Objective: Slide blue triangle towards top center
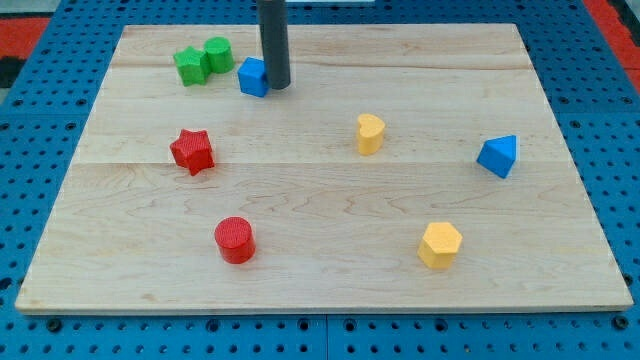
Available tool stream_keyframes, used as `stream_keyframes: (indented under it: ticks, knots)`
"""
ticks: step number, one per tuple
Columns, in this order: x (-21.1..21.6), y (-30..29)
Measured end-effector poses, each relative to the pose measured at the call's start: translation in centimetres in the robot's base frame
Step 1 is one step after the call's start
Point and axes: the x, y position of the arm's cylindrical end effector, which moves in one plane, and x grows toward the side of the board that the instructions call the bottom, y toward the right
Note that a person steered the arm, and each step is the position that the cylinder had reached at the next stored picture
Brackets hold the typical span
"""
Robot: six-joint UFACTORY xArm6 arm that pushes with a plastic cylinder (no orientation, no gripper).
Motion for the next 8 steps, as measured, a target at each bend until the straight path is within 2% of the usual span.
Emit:
stream_keyframes:
  ticks: [2,3,6,7,8]
  knots:
    - [0.0,-3.9]
    - [1.3,0.7]
    - [3.8,30.5]
    - [9.8,33.1]
    - [16.5,32.9]
